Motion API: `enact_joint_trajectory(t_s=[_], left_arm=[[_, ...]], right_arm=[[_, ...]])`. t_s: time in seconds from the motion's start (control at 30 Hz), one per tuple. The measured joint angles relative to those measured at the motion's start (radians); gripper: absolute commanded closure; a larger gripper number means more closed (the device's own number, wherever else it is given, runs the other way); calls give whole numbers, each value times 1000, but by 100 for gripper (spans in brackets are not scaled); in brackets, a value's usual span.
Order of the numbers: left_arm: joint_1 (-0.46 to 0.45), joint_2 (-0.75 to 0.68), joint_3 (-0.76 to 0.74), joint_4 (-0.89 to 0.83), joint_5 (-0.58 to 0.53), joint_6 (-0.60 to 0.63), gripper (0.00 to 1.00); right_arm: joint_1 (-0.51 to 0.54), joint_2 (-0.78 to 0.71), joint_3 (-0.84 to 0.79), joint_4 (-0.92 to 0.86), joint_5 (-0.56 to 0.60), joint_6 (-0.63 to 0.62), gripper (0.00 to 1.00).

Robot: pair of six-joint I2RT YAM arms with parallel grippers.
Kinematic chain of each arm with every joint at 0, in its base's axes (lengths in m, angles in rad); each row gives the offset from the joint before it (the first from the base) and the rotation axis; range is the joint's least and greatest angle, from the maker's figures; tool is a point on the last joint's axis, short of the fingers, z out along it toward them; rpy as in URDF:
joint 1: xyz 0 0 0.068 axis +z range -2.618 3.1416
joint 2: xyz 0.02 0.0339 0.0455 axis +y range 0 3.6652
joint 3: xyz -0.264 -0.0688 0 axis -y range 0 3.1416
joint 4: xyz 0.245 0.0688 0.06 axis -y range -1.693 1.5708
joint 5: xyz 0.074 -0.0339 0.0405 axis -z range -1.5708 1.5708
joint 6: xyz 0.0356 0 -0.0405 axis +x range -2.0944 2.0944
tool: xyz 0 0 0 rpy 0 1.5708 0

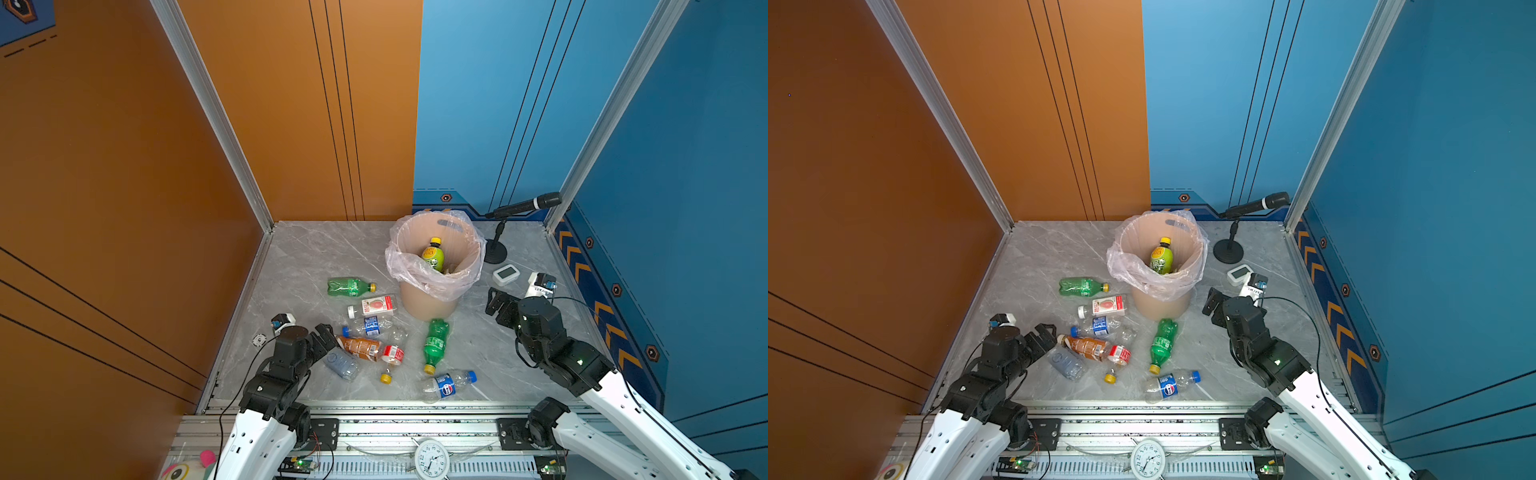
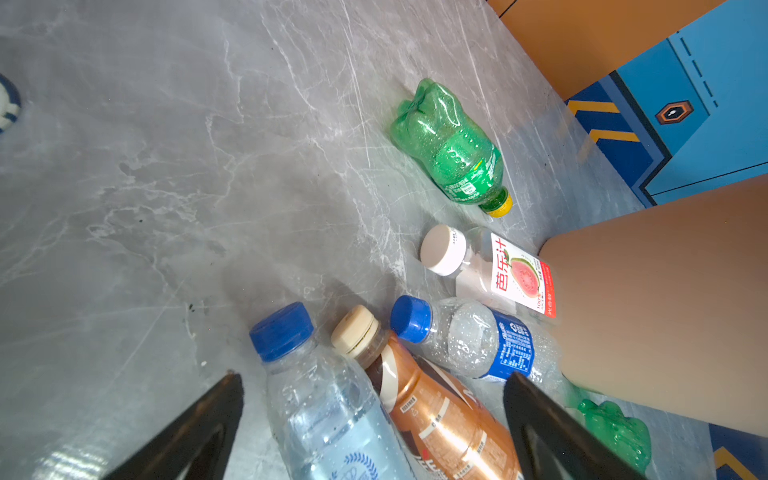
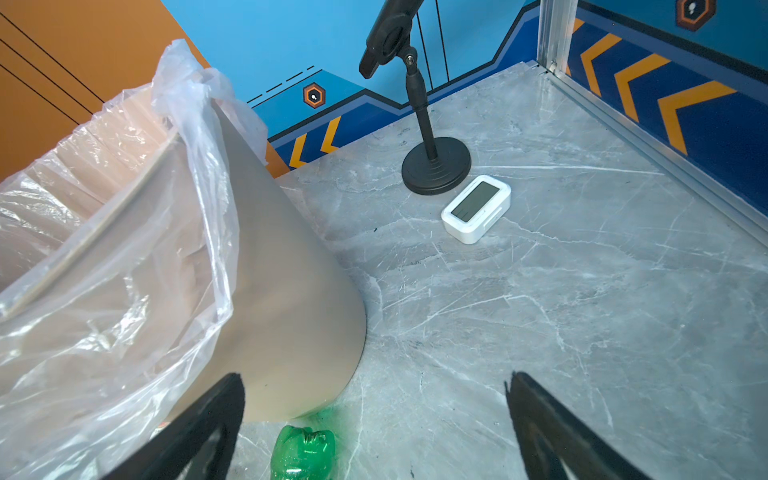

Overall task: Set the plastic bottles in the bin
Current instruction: 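Release the tea bottle into the bin and withdraw the right gripper, then grasp the clear blue-capped water bottle with the left gripper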

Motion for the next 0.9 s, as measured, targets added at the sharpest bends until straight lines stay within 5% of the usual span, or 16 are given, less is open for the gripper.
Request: enact_joint_trajectory(t_s=[0.3,0.9], left_arm=[[-19,42,10,-120,97,-81,8],[-177,107,-42,-99,87,-211,13]], right_arm=[[-6,74,-16,6,-3,17,0],[-59,73,-60,35,-37,30,0]])
